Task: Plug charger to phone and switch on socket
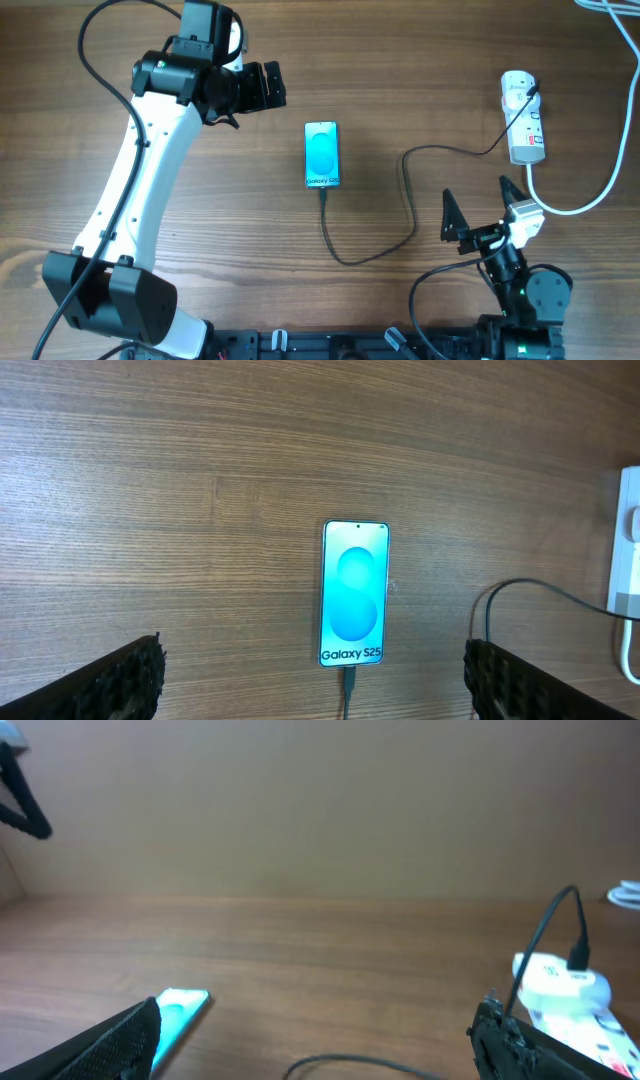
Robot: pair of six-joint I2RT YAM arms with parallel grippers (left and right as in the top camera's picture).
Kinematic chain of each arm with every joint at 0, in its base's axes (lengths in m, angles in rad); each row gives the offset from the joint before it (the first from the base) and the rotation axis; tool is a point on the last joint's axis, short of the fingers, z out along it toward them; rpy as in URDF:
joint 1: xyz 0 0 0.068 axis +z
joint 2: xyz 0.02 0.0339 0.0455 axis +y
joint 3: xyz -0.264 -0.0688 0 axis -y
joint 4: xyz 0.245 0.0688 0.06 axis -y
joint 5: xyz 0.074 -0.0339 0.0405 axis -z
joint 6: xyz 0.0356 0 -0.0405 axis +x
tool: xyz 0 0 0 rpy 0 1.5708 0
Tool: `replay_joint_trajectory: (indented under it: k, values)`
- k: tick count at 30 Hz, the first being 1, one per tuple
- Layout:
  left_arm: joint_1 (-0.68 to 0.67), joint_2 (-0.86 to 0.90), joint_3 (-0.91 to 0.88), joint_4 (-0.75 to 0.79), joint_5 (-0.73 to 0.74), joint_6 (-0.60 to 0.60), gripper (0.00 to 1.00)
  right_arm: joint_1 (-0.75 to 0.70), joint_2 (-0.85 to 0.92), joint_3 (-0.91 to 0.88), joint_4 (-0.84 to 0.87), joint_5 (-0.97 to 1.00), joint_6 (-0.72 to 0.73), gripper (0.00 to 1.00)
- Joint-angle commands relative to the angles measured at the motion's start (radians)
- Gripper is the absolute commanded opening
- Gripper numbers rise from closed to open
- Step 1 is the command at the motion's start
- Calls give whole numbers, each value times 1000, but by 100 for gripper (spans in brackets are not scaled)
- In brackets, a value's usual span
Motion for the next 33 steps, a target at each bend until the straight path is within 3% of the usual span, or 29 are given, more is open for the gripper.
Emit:
replay_joint_trajectory:
  k: [1, 33]
  values:
    - [-1, 6, -5, 1, -6, -5, 100, 8, -16, -10, 9, 47, -17, 100]
    - [-1, 6, -5, 1, -6, -5, 100, 8, -16, -9, -16, 141, -96, 100]
